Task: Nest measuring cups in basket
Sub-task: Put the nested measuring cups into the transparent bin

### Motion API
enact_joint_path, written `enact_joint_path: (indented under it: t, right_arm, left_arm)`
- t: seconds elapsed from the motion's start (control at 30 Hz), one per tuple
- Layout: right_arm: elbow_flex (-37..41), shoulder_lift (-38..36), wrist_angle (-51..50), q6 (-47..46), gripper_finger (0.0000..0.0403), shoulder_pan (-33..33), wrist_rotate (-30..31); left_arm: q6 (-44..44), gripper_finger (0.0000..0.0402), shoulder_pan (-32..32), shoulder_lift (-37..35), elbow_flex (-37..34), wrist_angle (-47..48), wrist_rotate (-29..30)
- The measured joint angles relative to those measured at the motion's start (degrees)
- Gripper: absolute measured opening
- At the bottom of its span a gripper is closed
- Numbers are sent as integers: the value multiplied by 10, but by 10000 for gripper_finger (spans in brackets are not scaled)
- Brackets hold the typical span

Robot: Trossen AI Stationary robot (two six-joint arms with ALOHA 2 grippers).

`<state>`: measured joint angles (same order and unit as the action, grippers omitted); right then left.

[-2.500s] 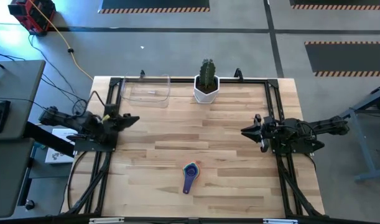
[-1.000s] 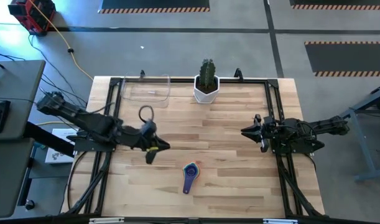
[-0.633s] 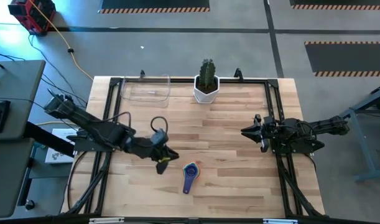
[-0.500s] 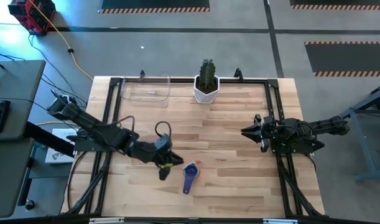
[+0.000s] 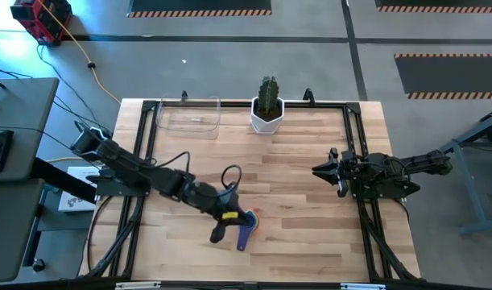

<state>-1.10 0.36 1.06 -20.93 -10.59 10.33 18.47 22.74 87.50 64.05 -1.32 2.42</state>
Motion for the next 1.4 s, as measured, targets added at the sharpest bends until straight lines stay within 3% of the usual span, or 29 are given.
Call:
enact_joint_path:
  t: [0.2, 0.37, 0.77, 1.03, 1.4]
  right_arm:
    - [0, 0, 0, 0, 67, 0, 0]
    - [0, 0, 0, 0, 67, 0, 0]
    - [0, 0, 0, 0, 67, 0, 0]
    - [0, 0, 0, 0, 67, 0, 0]
    - [0, 0, 0, 0, 67, 0, 0]
  left_arm:
    - [-146, 42, -31, 11, 0, 5, -37]
    - [-190, 42, -56, 32, 0, 31, -39]
    - [-194, 42, -93, 114, -1, -18, -148]
    - [-192, 42, -95, 166, 0, -81, -151]
    - [-156, 42, -104, 190, -1, -87, -139]
